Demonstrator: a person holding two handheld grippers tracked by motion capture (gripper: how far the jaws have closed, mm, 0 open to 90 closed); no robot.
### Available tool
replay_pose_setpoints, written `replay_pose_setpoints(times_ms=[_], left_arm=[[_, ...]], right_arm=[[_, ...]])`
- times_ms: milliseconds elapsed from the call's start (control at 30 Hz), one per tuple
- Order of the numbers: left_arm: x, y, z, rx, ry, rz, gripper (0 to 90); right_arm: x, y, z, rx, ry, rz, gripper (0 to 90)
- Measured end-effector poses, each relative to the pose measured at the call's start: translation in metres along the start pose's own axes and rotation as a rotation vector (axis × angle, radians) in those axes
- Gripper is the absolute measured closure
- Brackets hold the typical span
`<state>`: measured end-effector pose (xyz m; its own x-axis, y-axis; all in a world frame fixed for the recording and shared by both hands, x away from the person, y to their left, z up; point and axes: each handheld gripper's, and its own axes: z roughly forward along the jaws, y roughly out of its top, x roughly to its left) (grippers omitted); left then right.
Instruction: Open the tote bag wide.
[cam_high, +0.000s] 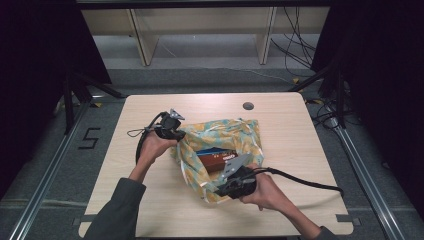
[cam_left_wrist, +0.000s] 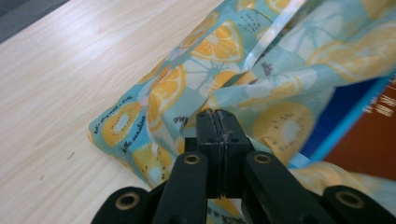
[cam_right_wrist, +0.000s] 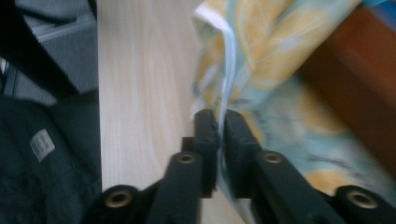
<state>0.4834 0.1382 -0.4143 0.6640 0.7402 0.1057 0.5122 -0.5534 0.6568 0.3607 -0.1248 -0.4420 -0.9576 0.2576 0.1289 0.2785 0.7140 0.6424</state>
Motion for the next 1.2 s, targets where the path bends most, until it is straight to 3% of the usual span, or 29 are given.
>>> replay_pose_setpoints(times_ms=[67, 133, 167, 200, 233, 300, 367, 433, 500, 533, 567, 600, 700, 767, 800, 867, 900, 967, 1067, 1167, 1200], left_arm=[[-0.001, 0.001, -0.005, -0.012, -0.016, 0.007, 88.6], [-0.002, 0.000, -0.007, -0.013, -0.021, 0.003, 88.7], [-0.002, 0.000, -0.006, -0.015, -0.031, -0.002, 88.7], [-0.001, 0.000, -0.006, -0.005, -0.029, 0.006, 88.7], [-0.002, 0.000, -0.004, -0.011, -0.027, 0.005, 88.7], [-0.002, 0.001, -0.002, -0.017, -0.033, 0.002, 88.7], [-0.003, 0.002, -0.001, -0.010, -0.041, 0.005, 88.6], [-0.002, 0.003, 0.000, -0.012, -0.045, 0.007, 88.6], [-0.002, 0.002, 0.001, -0.013, -0.050, -0.001, 88.4], [-0.002, 0.002, 0.002, -0.014, -0.051, 0.000, 88.4], [-0.001, 0.002, 0.002, -0.015, -0.053, 0.002, 88.4], [-0.002, 0.001, 0.003, -0.024, -0.055, -0.013, 88.3], [-0.001, -0.002, 0.004, -0.018, -0.058, -0.014, 88.1], [0.002, -0.004, 0.005, -0.002, -0.051, 0.001, 88.2], [0.002, -0.005, 0.007, -0.010, -0.045, -0.018, 88.2], [0.008, -0.008, 0.011, -0.001, -0.042, -0.017, 88.2], [0.009, -0.009, 0.015, -0.007, -0.044, -0.039, 88.3], [0.014, -0.011, 0.022, 0.014, -0.038, -0.032, 88.3], [0.018, -0.016, 0.032, 0.047, -0.033, -0.048, 88.2], [0.018, -0.021, 0.037, 0.048, -0.042, -0.055, 88.2], [0.017, -0.022, 0.038, 0.043, -0.041, -0.062, 88.2]], right_arm=[[-0.005, 0.003, -0.023, -0.072, -0.020, 0.009, 75.5], [-0.011, 0.009, -0.048, -0.156, -0.043, 0.010, 79.0], [-0.015, 0.012, -0.060, -0.172, -0.069, 0.012, 83.8], [-0.021, 0.015, -0.067, -0.182, -0.131, 0.008, 87.6], [-0.028, 0.018, -0.069, -0.162, -0.184, -0.004, 89.9], [-0.043, 0.023, -0.061, -0.073, -0.270, 0.025, 90.0], [-0.057, 0.025, -0.039, 0.013, -0.275, 0.034, 90.0], [-0.068, 0.026, -0.015, 0.084, -0.288, 0.005, 90.0], [-0.080, 0.027, 0.000, 0.153, -0.346, -0.018, 90.0], [-0.084, 0.028, 0.003, 0.184, -0.400, 0.029, 90.0], [-0.096, 0.029, 0.003, 0.184, -0.445, -0.028, 90.0], [-0.100, 0.030, 0.001, 0.173, -0.477, 0.061, 90.0], [-0.123, 0.031, -0.012, 0.137, -0.564, 0.115, 90.0], [-0.138, 0.028, -0.021, 0.103, -0.574, 0.169, 90.0], [-0.147, 0.025, -0.024, 0.095, -0.563, 0.176, 90.0], [-0.155, 0.018, -0.027, 0.096, -0.570, 0.254, 90.0], [-0.159, 0.015, -0.026, 0.116, -0.570, 0.263, 90.0], [-0.167, 0.006, -0.022, 0.121, -0.577, 0.278, 90.0], [-0.173, -0.005, -0.015, 0.121, -0.559, 0.302, 90.0], [-0.178, -0.016, -0.013, 0.108, -0.531, 0.328, 90.0], [-0.178, -0.019, -0.014, 0.101, -0.510, 0.362, 90.0]])
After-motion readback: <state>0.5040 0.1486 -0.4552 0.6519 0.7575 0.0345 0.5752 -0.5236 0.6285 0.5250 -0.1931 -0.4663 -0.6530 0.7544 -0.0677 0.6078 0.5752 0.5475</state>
